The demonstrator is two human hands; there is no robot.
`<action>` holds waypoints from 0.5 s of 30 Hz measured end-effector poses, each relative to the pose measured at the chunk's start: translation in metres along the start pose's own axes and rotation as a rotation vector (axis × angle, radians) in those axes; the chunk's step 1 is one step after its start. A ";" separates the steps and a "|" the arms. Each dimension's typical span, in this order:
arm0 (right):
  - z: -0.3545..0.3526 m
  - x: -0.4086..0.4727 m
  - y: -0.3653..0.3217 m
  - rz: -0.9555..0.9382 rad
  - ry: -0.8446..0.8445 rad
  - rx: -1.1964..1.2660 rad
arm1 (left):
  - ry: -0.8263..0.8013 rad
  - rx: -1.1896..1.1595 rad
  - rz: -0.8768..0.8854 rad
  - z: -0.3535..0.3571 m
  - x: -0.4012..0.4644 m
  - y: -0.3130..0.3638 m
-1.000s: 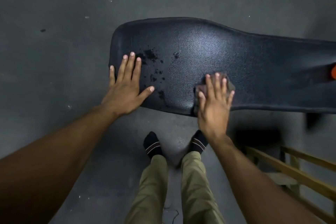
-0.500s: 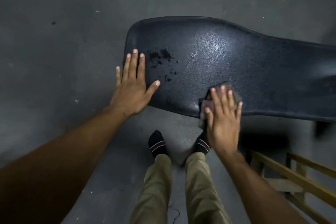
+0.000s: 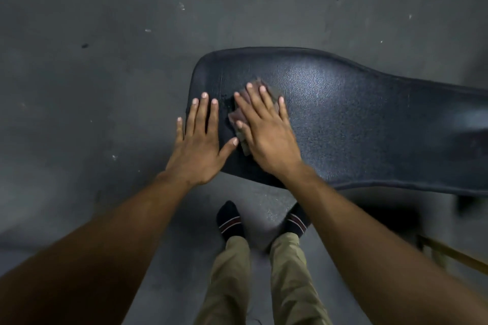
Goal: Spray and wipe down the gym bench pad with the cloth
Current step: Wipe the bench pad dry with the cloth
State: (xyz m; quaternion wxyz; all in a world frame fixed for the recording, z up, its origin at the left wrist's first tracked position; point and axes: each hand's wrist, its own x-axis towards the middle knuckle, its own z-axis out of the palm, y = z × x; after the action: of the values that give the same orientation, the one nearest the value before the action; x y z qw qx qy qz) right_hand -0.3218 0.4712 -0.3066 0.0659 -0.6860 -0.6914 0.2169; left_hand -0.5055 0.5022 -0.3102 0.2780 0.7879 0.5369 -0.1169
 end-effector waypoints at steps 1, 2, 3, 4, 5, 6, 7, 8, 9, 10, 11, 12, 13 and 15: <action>-0.003 -0.009 0.009 -0.026 -0.023 -0.028 | -0.005 -0.001 0.001 0.000 0.000 0.000; -0.007 -0.018 0.021 -0.026 -0.035 -0.056 | -0.006 -0.001 0.003 0.000 0.000 -0.001; -0.012 -0.024 0.034 0.010 -0.035 -0.069 | -0.008 -0.001 0.005 0.001 0.000 -0.001; -0.017 -0.027 0.048 0.070 -0.024 -0.068 | -0.010 -0.002 0.006 0.001 0.000 -0.002; -0.022 -0.026 0.061 0.136 -0.006 -0.058 | -0.011 -0.005 0.006 0.001 0.000 -0.002; -0.027 -0.019 0.071 0.197 0.017 -0.044 | -0.011 -0.007 0.006 0.001 0.000 -0.003; -0.032 -0.008 0.078 0.252 0.044 -0.023 | -0.010 -0.007 0.008 0.000 -0.001 -0.002; -0.036 0.007 0.081 0.299 0.076 -0.001 | -0.006 -0.006 0.011 0.000 -0.001 -0.002; -0.039 0.024 0.079 0.341 0.105 0.021 | -0.004 -0.005 0.012 0.000 0.000 -0.001; -0.041 0.043 0.074 0.371 0.122 0.041 | -0.005 -0.004 0.011 -0.001 0.000 -0.001; -0.042 0.061 0.066 0.382 0.125 0.054 | -0.007 -0.005 0.010 -0.001 0.000 -0.001; -0.042 0.077 0.056 0.369 0.115 0.055 | -0.005 -0.006 0.011 -0.001 0.000 0.000; -0.041 0.090 0.044 0.332 0.098 0.044 | 0.001 -0.007 0.012 0.000 0.000 -0.001; -0.035 0.105 0.017 0.209 0.052 0.025 | 0.017 -0.007 0.013 0.001 0.000 -0.001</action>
State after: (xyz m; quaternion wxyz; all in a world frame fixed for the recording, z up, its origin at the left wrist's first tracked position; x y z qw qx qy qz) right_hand -0.2977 0.5810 -0.3034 0.0693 -0.7590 -0.6114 0.2131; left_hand -0.5062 0.5019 -0.3118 0.2768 0.7913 0.5347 -0.1067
